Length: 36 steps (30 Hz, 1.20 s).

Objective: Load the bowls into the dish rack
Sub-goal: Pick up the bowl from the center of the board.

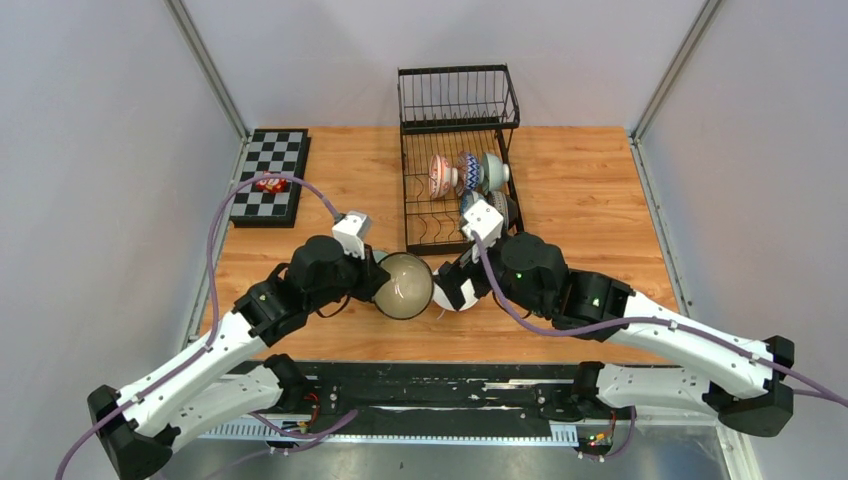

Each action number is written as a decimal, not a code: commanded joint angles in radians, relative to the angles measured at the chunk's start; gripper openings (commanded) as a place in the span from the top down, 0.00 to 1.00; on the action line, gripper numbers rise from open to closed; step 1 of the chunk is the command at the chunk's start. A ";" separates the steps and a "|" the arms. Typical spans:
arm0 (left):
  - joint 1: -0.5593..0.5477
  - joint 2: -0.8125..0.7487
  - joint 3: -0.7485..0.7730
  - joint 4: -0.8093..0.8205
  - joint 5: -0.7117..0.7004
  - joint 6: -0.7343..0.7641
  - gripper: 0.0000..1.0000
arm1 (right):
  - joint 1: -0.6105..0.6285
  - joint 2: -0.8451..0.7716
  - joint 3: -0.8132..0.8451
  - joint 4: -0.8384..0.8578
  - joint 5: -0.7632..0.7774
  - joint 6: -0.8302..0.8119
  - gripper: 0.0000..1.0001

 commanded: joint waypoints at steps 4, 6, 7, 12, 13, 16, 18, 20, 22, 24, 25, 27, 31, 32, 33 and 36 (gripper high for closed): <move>0.040 -0.095 -0.040 0.236 0.048 -0.075 1.00 | -0.117 -0.052 -0.071 0.159 -0.195 0.313 0.00; 0.043 -0.122 -0.053 0.268 0.048 -0.086 1.00 | -0.133 -0.054 -0.087 0.188 -0.231 0.357 0.00; 0.045 -0.131 -0.059 0.284 0.047 -0.091 1.00 | -0.139 -0.053 -0.094 0.203 -0.252 0.375 0.00; 0.054 -0.172 -0.088 0.355 0.051 -0.119 1.00 | -0.149 -0.041 -0.109 0.242 -0.293 0.440 0.00; 0.055 -0.181 -0.093 0.369 0.051 -0.126 1.00 | -0.149 -0.039 -0.112 0.251 -0.318 0.453 0.00; 0.061 -0.208 -0.115 0.417 0.070 -0.140 1.00 | -0.150 -0.037 -0.125 0.290 -0.355 0.485 0.00; 0.065 -0.222 -0.129 0.445 0.082 -0.153 1.00 | -0.150 -0.037 -0.139 0.327 -0.379 0.502 0.00; 0.069 -0.236 -0.142 0.485 0.093 -0.168 1.00 | -0.151 -0.037 -0.148 0.341 -0.391 0.521 0.00; 0.072 -0.250 -0.156 0.509 0.096 -0.181 1.00 | -0.150 -0.039 -0.158 0.390 -0.402 0.534 0.00; 0.074 -0.265 -0.164 0.531 0.099 -0.191 1.00 | -0.150 -0.038 -0.164 0.408 -0.405 0.544 0.00; 0.075 -0.273 -0.168 0.539 0.100 -0.194 1.00 | -0.151 -0.038 -0.166 0.414 -0.407 0.548 0.00; 0.078 -0.284 -0.169 0.553 0.103 -0.200 1.00 | -0.151 -0.038 -0.170 0.428 -0.414 0.556 0.00; 0.080 -0.293 -0.177 0.590 0.111 -0.217 1.00 | -0.150 -0.032 -0.171 0.466 -0.445 0.567 0.01; 0.080 -0.295 -0.184 0.603 0.110 -0.222 1.00 | -0.150 -0.030 -0.172 0.474 -0.452 0.572 0.01; 0.080 -0.297 -0.187 0.618 0.113 -0.226 1.00 | -0.150 -0.029 -0.174 0.485 -0.461 0.577 0.02; 0.082 -0.302 -0.197 0.653 0.115 -0.237 1.00 | -0.150 -0.025 -0.177 0.499 -0.474 0.580 0.02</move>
